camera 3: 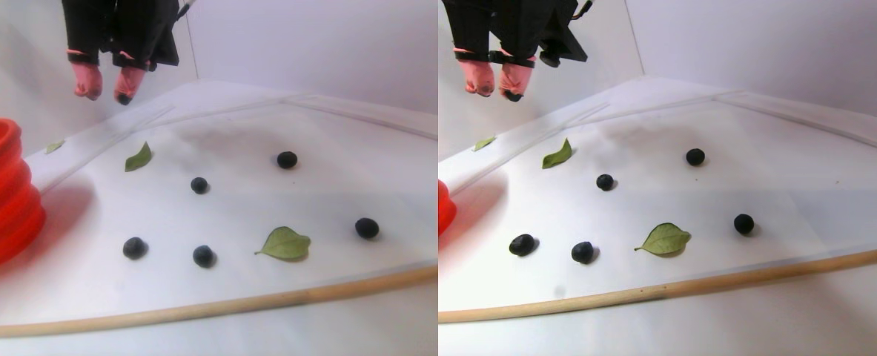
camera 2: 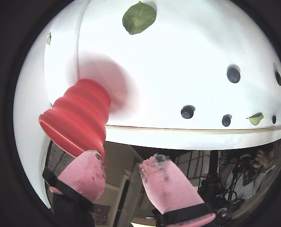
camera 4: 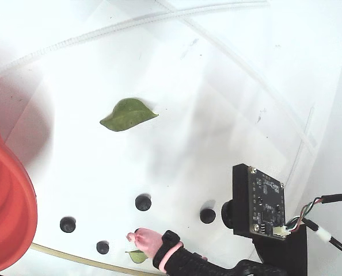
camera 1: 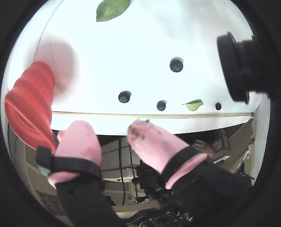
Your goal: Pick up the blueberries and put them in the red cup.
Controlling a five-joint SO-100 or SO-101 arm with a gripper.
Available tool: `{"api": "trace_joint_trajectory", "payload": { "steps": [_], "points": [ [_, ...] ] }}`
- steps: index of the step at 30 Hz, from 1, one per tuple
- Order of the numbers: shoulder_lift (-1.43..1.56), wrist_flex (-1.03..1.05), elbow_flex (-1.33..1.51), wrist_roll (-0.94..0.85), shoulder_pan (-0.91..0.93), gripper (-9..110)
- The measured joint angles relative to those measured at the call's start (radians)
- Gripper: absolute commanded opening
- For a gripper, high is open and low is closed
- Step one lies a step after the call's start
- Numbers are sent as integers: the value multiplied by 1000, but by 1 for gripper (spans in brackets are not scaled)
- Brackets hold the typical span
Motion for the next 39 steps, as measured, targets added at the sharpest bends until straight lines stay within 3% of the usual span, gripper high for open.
{"api": "trace_joint_trajectory", "payload": {
  "steps": [39],
  "points": [
    [0,3,12,-423,364,13]
  ]
}}
